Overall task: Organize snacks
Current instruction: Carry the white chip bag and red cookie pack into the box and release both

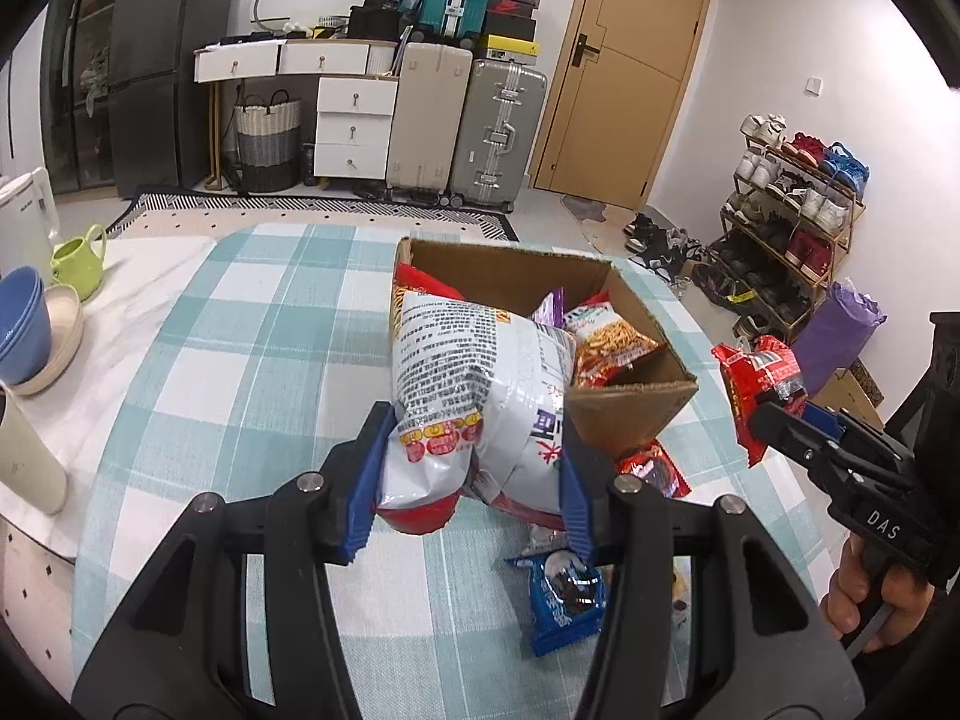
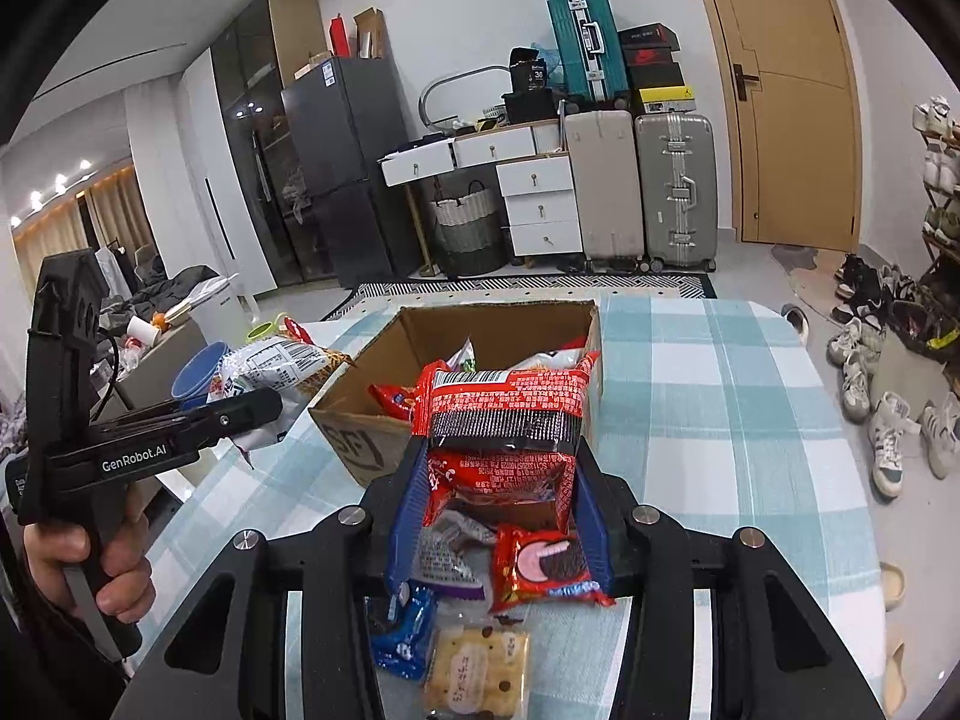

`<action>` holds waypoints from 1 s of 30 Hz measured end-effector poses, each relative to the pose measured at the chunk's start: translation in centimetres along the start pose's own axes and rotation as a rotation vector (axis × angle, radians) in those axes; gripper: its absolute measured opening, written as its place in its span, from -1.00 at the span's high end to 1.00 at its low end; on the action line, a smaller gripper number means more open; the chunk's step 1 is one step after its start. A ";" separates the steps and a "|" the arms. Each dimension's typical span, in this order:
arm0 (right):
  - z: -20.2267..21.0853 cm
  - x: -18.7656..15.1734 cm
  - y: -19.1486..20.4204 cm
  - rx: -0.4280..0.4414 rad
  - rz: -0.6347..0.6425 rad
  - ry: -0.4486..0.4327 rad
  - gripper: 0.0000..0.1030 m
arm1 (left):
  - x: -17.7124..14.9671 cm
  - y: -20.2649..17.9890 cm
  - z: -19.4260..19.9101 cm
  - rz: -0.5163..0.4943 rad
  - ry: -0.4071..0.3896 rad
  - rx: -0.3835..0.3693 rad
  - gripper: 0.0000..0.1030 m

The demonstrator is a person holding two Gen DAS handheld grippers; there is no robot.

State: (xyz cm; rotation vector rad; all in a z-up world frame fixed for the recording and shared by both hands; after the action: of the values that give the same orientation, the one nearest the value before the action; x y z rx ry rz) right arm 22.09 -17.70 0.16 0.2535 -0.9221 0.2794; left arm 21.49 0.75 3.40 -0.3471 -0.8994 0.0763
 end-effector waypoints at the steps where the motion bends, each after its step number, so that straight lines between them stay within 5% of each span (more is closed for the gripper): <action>1: -0.2 0.2 0.1 -0.002 0.006 -0.003 0.13 | 0.4 0.0 -0.1 -0.004 -0.002 0.002 0.09; 30: -8.6 4.2 1.6 -0.025 0.094 0.031 0.13 | 5.8 1.1 -8.2 -0.038 0.026 0.026 0.09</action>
State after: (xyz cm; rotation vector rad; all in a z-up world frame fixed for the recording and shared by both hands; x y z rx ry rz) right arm 30.41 -12.83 -1.26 0.1824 -0.9075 0.3574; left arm 31.53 0.83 2.72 -0.3062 -0.8785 0.0481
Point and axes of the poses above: each gripper's, at about its wrist camera, not at the fingertips, and z roughly against the way its jaws point, y to its left, x to its top, the point moved 9 cm from there along -z, roughly the way its jaws point, and after that the axes turned 12 degrees about -x, right-handed, at the moved point
